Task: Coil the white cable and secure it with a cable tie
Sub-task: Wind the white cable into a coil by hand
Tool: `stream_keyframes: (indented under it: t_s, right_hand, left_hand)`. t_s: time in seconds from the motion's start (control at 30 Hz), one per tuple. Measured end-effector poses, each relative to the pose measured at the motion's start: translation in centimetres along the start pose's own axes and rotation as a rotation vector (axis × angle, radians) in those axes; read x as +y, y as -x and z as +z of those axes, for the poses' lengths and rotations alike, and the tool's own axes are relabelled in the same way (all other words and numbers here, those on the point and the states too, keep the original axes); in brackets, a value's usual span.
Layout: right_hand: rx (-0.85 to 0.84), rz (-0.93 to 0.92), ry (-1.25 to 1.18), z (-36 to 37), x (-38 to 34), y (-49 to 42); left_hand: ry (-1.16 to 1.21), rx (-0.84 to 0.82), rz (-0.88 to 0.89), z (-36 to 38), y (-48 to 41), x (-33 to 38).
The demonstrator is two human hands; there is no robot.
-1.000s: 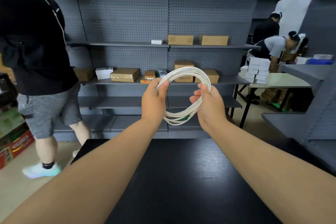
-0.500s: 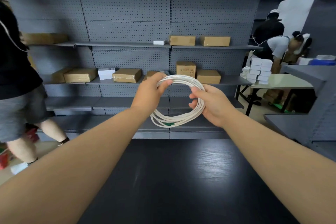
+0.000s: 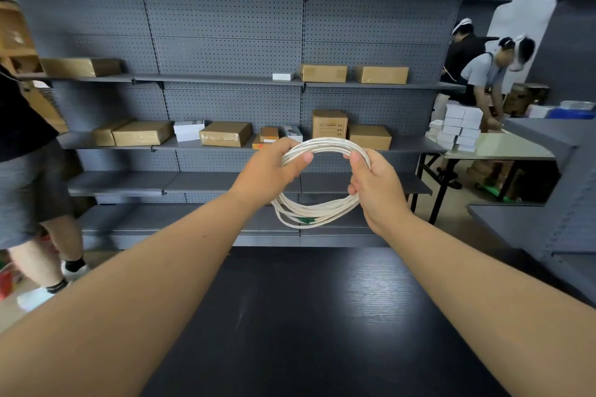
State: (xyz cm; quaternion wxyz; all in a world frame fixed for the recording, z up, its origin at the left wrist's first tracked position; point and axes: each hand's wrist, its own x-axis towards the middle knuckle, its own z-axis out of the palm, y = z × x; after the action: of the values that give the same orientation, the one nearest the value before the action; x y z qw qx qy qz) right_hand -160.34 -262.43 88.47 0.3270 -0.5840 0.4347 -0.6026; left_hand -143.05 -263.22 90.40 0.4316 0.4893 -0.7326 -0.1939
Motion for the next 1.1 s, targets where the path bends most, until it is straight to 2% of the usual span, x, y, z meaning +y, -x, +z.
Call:
stream_keyframes:
  t_s: [0.17,0.33,0.47,0.83,1.1]
  right_hand:
    - [-0.005,-0.039,0.022,-0.4,-0.4,0.0]
    - [-0.014,-0.056,0.058,-0.7,-0.9,0.1]
    - [0.009,-0.03,0.013,-0.6,-1.3,0.1]
    - [0.09,0.028,-0.2,0.2,-1.3,-0.1]
    - [0.068,0.052,-0.338,0.7,-0.9,-0.1]
  left_hand:
    - [-0.24,-0.01,0.069,-0.7,-0.6,0.5]
    - [-0.652,0.172,0.268,0.0,-0.2,1.3]
    - [-0.866,0.187,0.362,2.1,0.9,0.9]
    - [-0.986,0.196,0.372,4.2,1.1,0.0]
    - [-1.029,0.26,0.401,4.5,0.8,-0.8]
